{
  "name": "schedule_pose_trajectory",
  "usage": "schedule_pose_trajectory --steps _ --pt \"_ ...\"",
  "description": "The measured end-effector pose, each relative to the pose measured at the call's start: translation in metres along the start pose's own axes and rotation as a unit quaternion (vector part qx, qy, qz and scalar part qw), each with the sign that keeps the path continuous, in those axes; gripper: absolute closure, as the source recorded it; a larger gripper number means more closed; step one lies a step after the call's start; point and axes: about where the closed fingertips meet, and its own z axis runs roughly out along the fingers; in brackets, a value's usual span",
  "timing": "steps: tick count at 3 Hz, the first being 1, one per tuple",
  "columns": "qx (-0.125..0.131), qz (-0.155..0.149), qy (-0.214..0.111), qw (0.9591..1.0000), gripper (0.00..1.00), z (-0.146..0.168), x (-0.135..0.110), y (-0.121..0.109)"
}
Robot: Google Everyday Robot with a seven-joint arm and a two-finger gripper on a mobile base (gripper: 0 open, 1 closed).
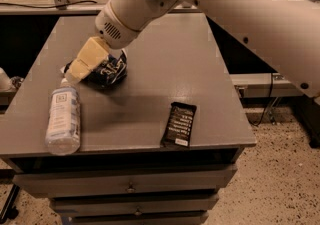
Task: Move blue chip bag near blue plastic bottle
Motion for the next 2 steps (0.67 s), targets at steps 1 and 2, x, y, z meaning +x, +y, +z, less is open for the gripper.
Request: schedule_pose_trajectory --steps 1,2 --pt "0.034 -0.021 -0.031 0.9987 0.0 -0.031 -0.004 -0.015" --pt "0.099 -0.031 -0.074 0.9919 0.0 -0.09 0.003 -0.044"
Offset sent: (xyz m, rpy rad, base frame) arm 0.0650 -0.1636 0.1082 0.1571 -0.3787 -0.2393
